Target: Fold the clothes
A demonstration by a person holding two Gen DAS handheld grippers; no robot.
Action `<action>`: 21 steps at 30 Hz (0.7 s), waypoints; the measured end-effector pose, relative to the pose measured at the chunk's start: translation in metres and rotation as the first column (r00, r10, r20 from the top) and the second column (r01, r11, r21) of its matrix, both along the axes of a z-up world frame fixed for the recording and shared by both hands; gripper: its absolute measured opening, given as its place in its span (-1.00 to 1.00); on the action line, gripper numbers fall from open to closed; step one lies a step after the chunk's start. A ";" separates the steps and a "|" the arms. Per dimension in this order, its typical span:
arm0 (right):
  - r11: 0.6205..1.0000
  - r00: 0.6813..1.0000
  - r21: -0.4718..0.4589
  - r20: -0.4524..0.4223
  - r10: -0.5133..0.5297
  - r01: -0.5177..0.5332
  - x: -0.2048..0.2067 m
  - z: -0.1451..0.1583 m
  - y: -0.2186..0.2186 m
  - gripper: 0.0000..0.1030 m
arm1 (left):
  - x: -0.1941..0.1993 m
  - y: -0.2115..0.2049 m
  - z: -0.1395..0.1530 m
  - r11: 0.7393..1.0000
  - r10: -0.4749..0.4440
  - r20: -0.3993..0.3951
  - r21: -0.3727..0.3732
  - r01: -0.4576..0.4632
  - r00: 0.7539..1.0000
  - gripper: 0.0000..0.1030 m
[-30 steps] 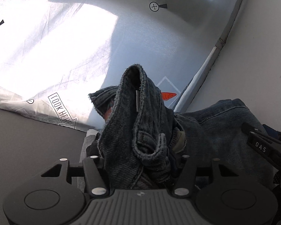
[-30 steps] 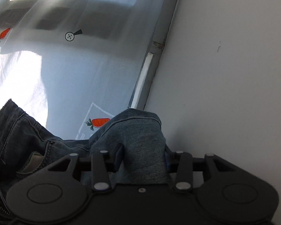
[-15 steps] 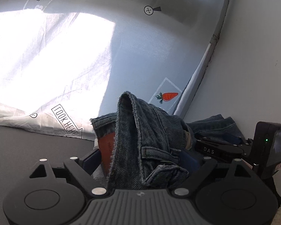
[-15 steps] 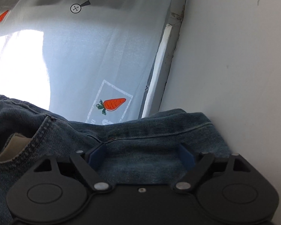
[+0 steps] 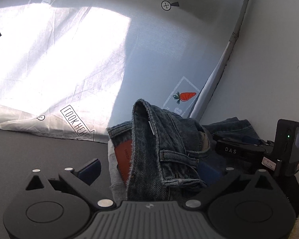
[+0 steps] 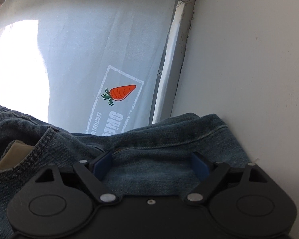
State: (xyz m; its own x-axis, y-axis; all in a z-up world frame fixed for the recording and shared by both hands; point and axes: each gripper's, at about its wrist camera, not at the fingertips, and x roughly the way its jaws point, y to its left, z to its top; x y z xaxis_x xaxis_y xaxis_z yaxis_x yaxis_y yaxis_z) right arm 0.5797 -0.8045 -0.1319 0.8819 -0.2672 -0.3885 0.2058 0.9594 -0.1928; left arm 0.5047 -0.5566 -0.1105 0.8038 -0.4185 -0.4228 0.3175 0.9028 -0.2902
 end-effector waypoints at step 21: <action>0.977 0.955 0.158 0.281 0.093 -0.142 -0.256 0.100 0.208 1.00 | -0.222 0.167 0.117 0.965 0.213 0.293 0.085 -0.247 0.932 1.00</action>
State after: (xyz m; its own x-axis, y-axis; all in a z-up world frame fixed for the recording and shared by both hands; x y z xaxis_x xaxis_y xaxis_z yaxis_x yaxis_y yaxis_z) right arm 0.3241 -0.5962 -0.0322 0.9812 -0.1049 -0.1623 0.1106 0.9935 0.0266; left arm 0.2828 -0.3901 0.0064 0.9647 -0.1684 -0.2026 0.1494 0.9831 -0.1062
